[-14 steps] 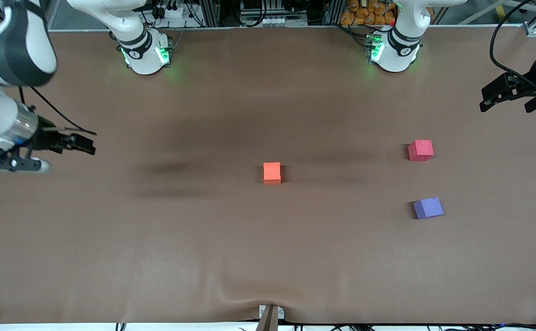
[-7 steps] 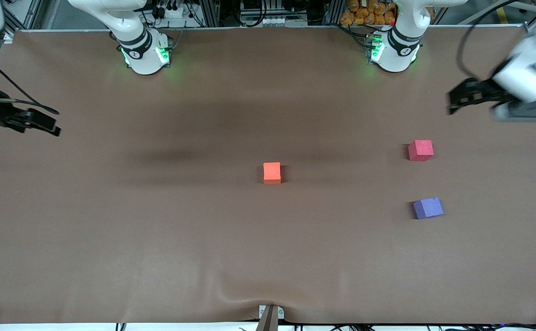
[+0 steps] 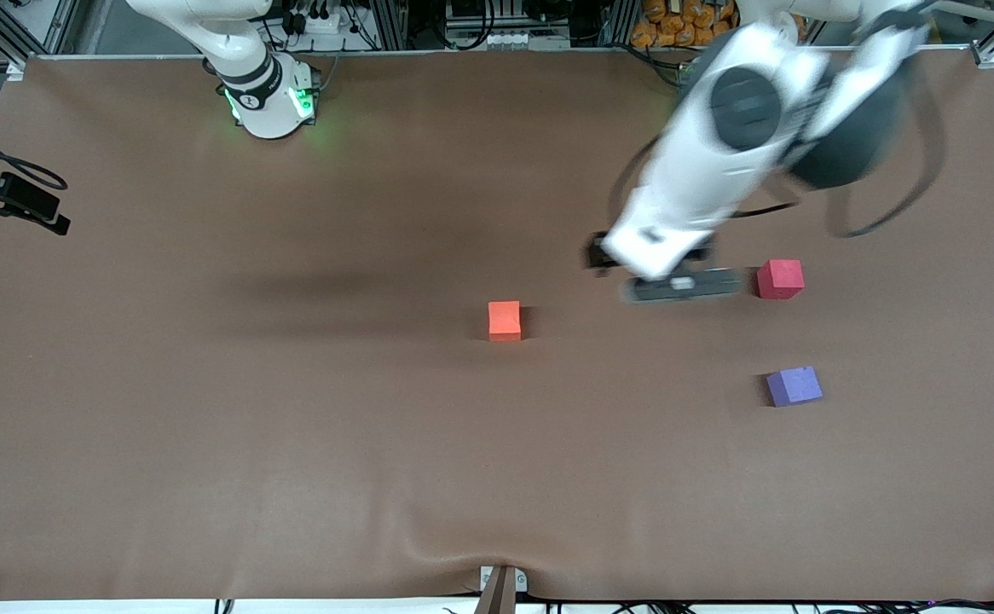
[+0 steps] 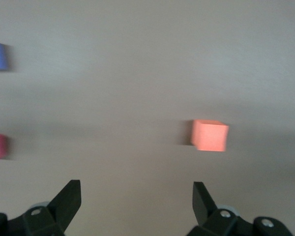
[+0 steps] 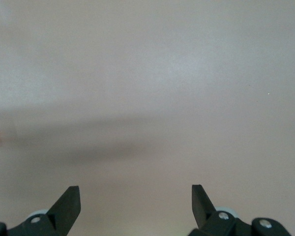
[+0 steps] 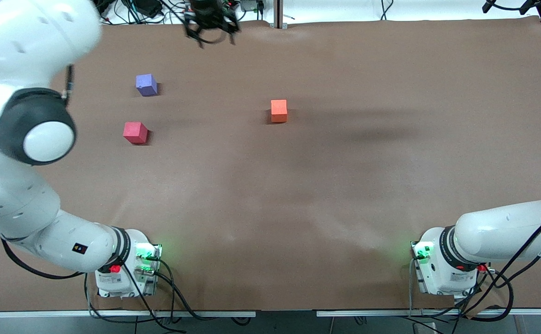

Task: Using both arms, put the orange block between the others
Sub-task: 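Retract the right gripper while the left gripper reaches the orange cube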

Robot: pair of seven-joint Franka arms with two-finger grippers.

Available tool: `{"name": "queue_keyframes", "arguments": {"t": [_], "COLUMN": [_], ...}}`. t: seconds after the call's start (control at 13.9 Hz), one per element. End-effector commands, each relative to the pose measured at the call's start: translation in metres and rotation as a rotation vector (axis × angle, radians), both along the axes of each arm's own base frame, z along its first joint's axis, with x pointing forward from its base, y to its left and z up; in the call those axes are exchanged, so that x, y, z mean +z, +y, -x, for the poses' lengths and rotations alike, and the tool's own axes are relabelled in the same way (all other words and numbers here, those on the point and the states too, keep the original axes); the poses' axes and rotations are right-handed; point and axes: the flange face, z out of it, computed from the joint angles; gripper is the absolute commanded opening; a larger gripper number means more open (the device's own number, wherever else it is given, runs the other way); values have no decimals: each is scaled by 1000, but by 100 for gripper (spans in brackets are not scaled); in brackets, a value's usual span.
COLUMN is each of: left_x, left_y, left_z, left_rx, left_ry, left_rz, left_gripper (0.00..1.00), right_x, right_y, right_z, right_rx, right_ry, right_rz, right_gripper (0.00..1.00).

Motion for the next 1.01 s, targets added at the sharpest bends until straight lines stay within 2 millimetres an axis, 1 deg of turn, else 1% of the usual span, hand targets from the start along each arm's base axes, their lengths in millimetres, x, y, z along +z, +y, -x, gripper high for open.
{"name": "queue_keyframes", "arguments": {"t": [0.0,0.07,0.14,0.29,0.43,0.58,0.79,0.93], "left_x": [-61,-90,-116,-162,-197,-213,-244,-257], "left_y": [-68,-88,-103,-120,-124,-134,-136,-136], "left_z": [-3,-1,2,9,13,19,21,22], "left_rx": [50,46,44,36,4,-7,-33,-55], "left_ry": [-14,-27,-49,-59,-37,-47,-39,-32], "left_rz": [39,54,44,7,-23,-11,-16,-31], "left_gripper": [100,100,100,100,100,100,100,100], "right_x": [6,12,22,20,19,18,15,15], "right_y": [0,0,-1,2,2,3,10,10], "right_z": [-1,-3,-4,-8,-8,-8,-8,-8], "right_rx": [20,15,13,14,17,17,29,29], "right_ry": [10,-3,-20,7,8,11,20,20], "right_rz": [21,25,27,34,37,33,33,33], "right_gripper": [100,100,100,100,100,100,100,100]}}
